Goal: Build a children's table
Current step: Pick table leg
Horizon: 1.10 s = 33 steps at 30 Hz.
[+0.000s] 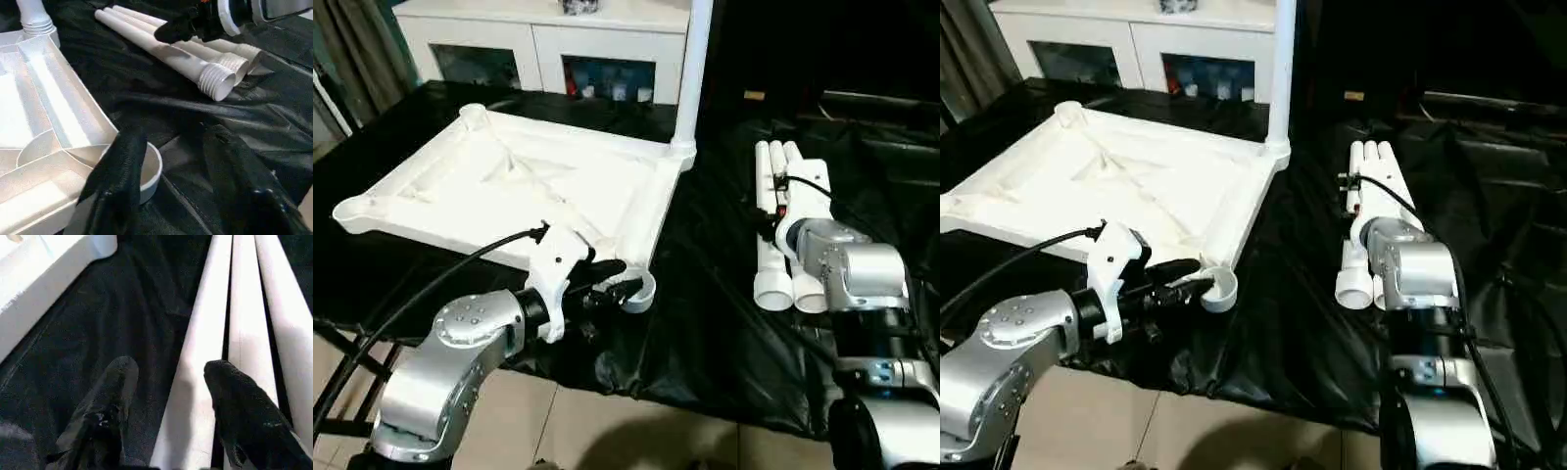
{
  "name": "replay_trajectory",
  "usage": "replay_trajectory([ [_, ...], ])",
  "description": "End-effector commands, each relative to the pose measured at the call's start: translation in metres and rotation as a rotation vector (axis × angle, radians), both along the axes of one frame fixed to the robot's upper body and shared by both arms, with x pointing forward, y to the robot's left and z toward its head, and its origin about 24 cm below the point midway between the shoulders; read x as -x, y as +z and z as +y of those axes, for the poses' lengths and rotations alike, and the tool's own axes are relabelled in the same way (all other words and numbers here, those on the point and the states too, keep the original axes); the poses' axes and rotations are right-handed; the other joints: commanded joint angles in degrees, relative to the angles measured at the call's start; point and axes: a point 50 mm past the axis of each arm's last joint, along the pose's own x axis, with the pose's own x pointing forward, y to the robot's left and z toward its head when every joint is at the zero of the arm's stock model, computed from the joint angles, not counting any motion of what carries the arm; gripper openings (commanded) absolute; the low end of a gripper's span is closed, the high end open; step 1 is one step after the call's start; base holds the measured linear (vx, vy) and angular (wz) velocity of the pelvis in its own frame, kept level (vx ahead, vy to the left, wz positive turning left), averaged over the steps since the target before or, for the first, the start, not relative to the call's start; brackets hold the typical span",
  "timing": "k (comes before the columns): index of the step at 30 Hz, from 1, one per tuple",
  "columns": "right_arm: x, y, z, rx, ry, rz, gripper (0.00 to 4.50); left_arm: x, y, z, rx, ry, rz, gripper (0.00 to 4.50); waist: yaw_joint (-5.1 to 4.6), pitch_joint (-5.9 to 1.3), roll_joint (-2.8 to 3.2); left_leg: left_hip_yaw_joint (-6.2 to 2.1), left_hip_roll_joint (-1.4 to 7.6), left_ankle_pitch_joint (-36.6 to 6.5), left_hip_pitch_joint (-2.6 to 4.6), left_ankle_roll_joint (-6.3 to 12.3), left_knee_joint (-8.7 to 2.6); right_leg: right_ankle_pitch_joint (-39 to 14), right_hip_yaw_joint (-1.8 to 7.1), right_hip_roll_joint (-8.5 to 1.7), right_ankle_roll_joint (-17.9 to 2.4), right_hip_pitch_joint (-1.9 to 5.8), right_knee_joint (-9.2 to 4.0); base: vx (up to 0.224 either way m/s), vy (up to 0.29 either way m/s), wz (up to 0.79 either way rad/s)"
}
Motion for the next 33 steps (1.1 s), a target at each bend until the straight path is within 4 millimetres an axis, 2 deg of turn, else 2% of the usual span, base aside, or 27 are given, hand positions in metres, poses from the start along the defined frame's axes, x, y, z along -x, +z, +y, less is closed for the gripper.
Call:
replay_trajectory([
  [1, -0.003, 0.002, -0.003, -0.002, -0.017, 0.000, 2.87, 0.003, 0.002, -0.002, 0.000, -0.018, 0.005, 2.46, 0.20, -3.84, -0.60, 2.57, -3.38, -12.87, 0.06, -0.08, -3.03, -13.24, -1.11, 2.48, -8.87, 3.26, -3.32, 0.000, 0.000, 0.00],
  [4, -0.005, 0.001, -0.003, -0.001, -0.024, 0.004, 3.25, 0.005, 0.002, -0.002, -0.005, -0.027, 0.013, 2.69, 0.22, -3.81, -0.61, 2.54, -3.41, -13.68, 0.07, -0.25, -3.02, -14.72, -1.18, 2.47, -8.42, 3.24, -3.46, 0.000, 0.000, 0.00],
  [6, -0.005, 0.001, -0.003, 0.004, -0.025, 0.011, 3.31, 0.006, 0.002, -0.003, -0.009, -0.031, 0.017, 2.80, 0.14, -3.77, -0.64, 2.51, -3.44, -14.08, 0.02, -0.38, -3.03, -15.56, -1.22, 2.51, -8.04, 3.20, -3.50, 0.000, 0.000, 0.00],
  [7, -0.005, 0.000, -0.004, 0.011, -0.032, 0.017, 3.48, 0.006, 0.001, -0.002, -0.015, -0.034, 0.019, 2.99, 0.13, -3.72, -0.60, 2.50, -3.45, -14.54, 0.09, -0.46, -3.05, -16.27, -1.26, 2.54, -7.82, 3.10, -3.58, 0.000, 0.000, 0.00],
  [9, -0.006, -0.001, -0.005, 0.014, -0.037, 0.026, 3.59, 0.006, 0.001, -0.002, -0.024, -0.037, 0.020, 3.01, 0.13, -3.73, -0.51, 2.49, -3.49, -14.92, 0.12, -0.59, -3.00, -16.77, -1.27, 2.56, -7.60, 3.06, -3.62, 0.000, 0.000, 0.00],
  [11, -0.005, -0.003, -0.006, 0.014, -0.040, 0.042, 3.80, 0.006, 0.000, -0.002, -0.034, -0.040, 0.016, 3.24, 0.07, -3.68, -0.54, 2.45, -3.48, -15.49, 0.05, -0.68, -3.02, -17.22, -1.30, 2.57, -7.49, 3.02, -3.65, 0.000, 0.000, 0.00],
  [14, -0.004, -0.009, -0.003, -0.027, -0.019, 0.097, 3.83, 0.006, -0.001, -0.002, -0.061, -0.041, 0.006, 3.43, 0.03, -3.67, -0.54, 2.41, -3.51, -16.97, 0.17, -0.78, -2.95, -18.64, -1.35, 2.58, -7.27, 2.84, -3.72, 0.000, 0.000, 0.00],
  [22, -0.005, -0.020, -0.001, -0.075, -0.030, 0.191, 3.83, 0.004, 0.001, -0.002, -0.074, -0.043, -0.008, 3.43, 0.02, -3.68, -0.73, 2.34, -3.56, -17.29, -0.01, -0.99, -2.87, -19.88, -1.45, 2.49, -7.41, 2.81, -3.67, 0.000, 0.000, 0.00],
  [23, -0.005, -0.021, -0.001, -0.078, -0.030, 0.195, 3.83, 0.004, 0.001, -0.002, -0.075, -0.042, -0.010, 3.43, -0.06, -3.66, -1.11, 2.34, -3.54, -17.44, -0.05, -0.92, -2.87, -20.14, -1.48, 2.51, -7.42, 2.79, -3.70, 0.000, 0.000, 0.00],
  [24, -0.006, -0.022, 0.000, -0.086, -0.027, 0.204, 3.83, 0.004, 0.001, -0.001, -0.077, -0.040, -0.012, 3.43, 0.09, -3.60, -0.87, 2.37, -3.54, -17.74, 0.08, -0.90, -2.86, -20.78, -1.46, 2.48, -7.22, 2.69, -3.79, 0.000, 0.000, 0.00],
  [27, -0.006, -0.023, 0.002, -0.094, -0.022, 0.213, 3.83, 0.005, 0.001, -0.001, -0.078, -0.040, -0.013, 3.43, 0.02, -3.64, -0.80, 2.27, -3.51, -17.80, 0.03, -1.01, -2.87, -20.58, -1.49, 2.49, -7.28, 2.69, -3.70, 0.000, 0.000, 0.00],
  [28, -0.007, -0.024, 0.003, -0.110, -0.014, 0.222, 3.83, 0.005, 0.001, -0.001, -0.080, -0.039, -0.014, 3.43, 0.15, -3.69, -1.12, 2.28, -3.51, -17.36, -0.04, -0.91, -2.86, -20.39, -1.49, 2.46, -7.28, 2.77, -3.58, 0.000, 0.000, 0.00],
  [32, -0.009, -0.026, 0.008, -0.158, -0.005, 0.256, 3.83, 0.005, 0.003, 0.000, -0.080, -0.035, -0.020, 3.43, -0.01, -3.68, -1.06, 2.27, -3.48, -17.46, -0.11, -0.98, -2.85, -19.90, -1.52, 2.43, -7.66, 2.76, -3.49, 0.000, 0.000, 0.00],
  [33, -0.008, -0.027, 0.008, -0.166, -0.005, 0.263, 3.83, 0.006, 0.003, 0.000, -0.079, -0.035, -0.020, 3.43, -0.07, -3.68, -1.71, 2.36, -3.47, -17.50, -0.14, -0.77, -2.77, -20.12, -1.54, 2.46, -7.71, 2.73, -3.58, 0.000, 0.000, 0.00],
])
